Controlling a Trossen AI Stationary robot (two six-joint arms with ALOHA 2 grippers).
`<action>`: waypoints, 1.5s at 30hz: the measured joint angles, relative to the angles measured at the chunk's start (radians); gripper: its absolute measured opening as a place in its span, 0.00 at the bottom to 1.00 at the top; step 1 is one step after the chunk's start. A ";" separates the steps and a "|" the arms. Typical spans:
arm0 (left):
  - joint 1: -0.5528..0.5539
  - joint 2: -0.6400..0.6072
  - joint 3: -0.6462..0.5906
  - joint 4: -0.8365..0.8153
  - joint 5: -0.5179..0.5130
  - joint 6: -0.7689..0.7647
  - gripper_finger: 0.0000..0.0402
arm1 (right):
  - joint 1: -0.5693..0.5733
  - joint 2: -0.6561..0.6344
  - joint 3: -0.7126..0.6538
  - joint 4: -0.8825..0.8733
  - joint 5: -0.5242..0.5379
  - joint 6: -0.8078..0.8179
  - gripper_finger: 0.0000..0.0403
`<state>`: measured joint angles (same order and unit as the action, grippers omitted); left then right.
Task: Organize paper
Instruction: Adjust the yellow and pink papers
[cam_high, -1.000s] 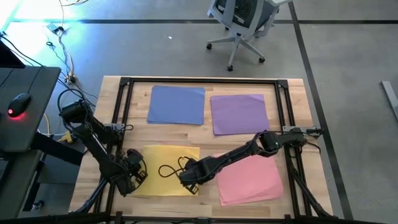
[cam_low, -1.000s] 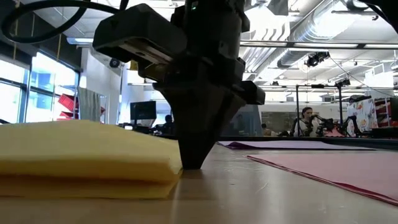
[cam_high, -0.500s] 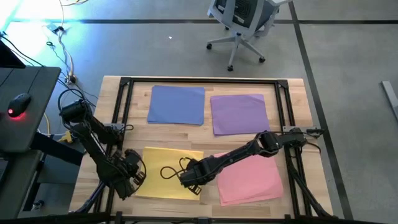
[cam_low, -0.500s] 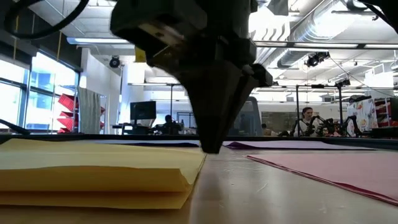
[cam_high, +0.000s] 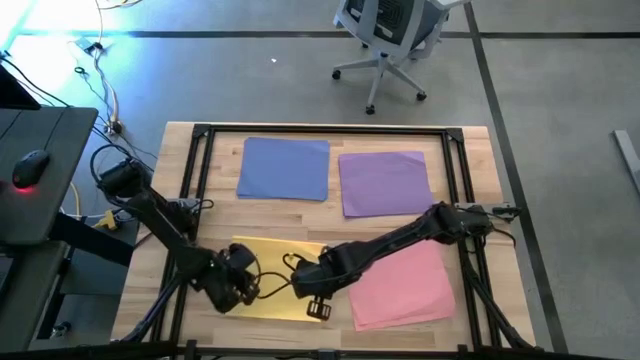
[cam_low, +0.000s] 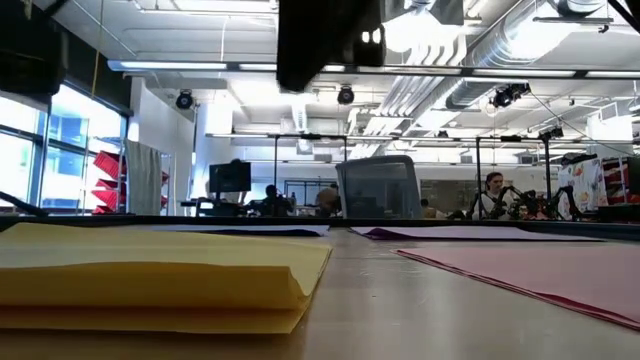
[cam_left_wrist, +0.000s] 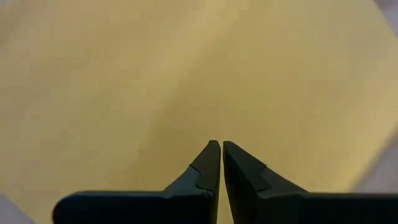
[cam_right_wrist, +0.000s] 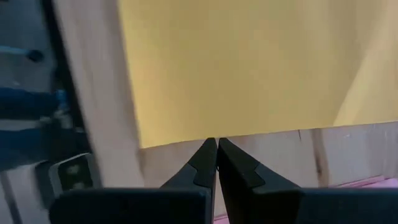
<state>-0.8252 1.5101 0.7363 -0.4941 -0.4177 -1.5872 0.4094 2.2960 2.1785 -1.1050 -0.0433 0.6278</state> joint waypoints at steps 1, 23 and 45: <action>0.010 0.000 -0.006 -0.001 0.012 0.018 0.00 | 0.006 -0.010 0.000 0.000 0.000 0.005 0.00; -0.079 -0.001 -0.036 -0.005 0.092 -0.008 0.00 | 0.445 -0.140 -0.001 -0.234 0.102 0.930 0.00; -0.104 -0.009 0.023 -0.025 0.037 -0.008 0.00 | 0.391 -0.249 -0.393 -0.383 -0.043 1.193 0.00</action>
<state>-0.9291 1.5009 0.7589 -0.5193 -0.3809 -1.5955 0.8006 2.0470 1.7858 -1.4883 -0.0859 1.8204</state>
